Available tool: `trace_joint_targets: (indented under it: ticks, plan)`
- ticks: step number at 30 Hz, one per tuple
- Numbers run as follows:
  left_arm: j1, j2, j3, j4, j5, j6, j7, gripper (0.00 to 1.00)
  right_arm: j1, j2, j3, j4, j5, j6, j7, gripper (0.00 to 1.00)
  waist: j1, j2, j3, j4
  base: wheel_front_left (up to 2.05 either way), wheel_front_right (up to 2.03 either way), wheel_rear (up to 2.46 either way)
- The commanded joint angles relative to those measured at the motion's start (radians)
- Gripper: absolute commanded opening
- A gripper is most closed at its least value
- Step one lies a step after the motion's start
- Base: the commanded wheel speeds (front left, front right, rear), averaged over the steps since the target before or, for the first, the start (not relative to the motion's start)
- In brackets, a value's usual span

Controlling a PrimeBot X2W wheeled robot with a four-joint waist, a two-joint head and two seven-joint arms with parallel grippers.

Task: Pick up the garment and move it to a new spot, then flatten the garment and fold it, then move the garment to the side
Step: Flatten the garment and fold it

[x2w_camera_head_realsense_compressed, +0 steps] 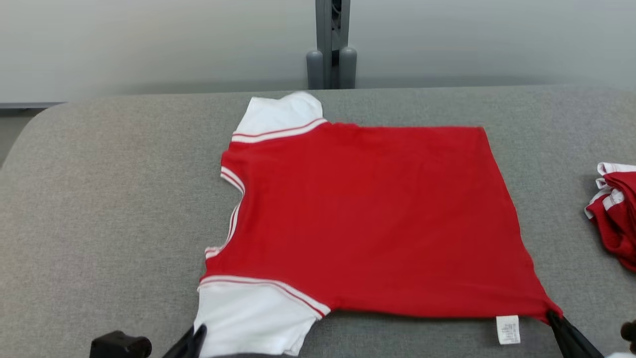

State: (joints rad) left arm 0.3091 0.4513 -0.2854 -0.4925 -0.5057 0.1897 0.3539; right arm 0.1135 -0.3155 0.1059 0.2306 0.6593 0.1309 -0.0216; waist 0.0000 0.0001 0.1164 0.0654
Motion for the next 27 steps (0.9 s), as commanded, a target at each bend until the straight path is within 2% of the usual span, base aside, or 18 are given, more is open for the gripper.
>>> trace_joint_targets:
  ticks: [1, 3, 8, 12, 16, 21, 27]
  plan:
    - [0.019, 0.017, 0.003, -0.02, -0.008, 0.007, 0.019, 0.0, 0.032, 0.008, -0.029, -0.035, -0.023, 0.0, 0.03, 0.0, 0.0, -0.0001, -0.013, 0.004, 0.0, 0.0, 0.0]
    - [0.053, 0.039, -0.009, -0.05, -0.022, 0.0, 0.063, 0.0, 0.088, 0.035, -0.08, -0.094, -0.059, 0.0, 0.081, 0.0, 0.0, -0.0001, -0.021, 0.003, 0.0, 0.0, 0.0]
    - [0.075, 0.065, 0.007, -0.093, -0.03, 0.015, 0.099, 0.0, 0.181, 0.118, -0.169, -0.239, -0.136, 0.0, 0.195, 0.0, 0.0, -0.0001, -0.03, -0.001, 0.0, 0.0, 0.0]
    - [0.066, 0.073, 0.012, -0.097, -0.037, 0.01, 0.108, 0.0, 0.205, 0.167, -0.196, -0.317, -0.165, 0.0, 0.263, 0.0, 0.0, -0.0001, -0.033, -0.012, 0.0, 0.0, 0.0]
    - [0.04, 0.087, 0.015, -0.087, -0.053, -0.012, 0.116, 0.0, 0.192, 0.196, -0.199, -0.365, -0.186, 0.0, 0.313, 0.0, 0.0, -0.0001, -0.026, -0.027, 0.0, 0.0, 0.0]
    - [-0.033, 0.09, 0.029, -0.072, -0.066, -0.042, 0.099, 0.0, 0.121, 0.21, -0.2, -0.379, -0.166, 0.0, 0.338, 0.0, 0.0, -0.0001, 0.01, -0.044, 0.0, 0.0, 0.0]
    - [-0.161, 0.083, 0.051, -0.014, -0.088, -0.079, 0.079, 0.0, -0.026, 0.24, -0.211, -0.327, -0.133, 0.0, 0.352, 0.0, 0.0, -0.0001, 0.083, -0.066, 0.0, 0.0, 0.0]
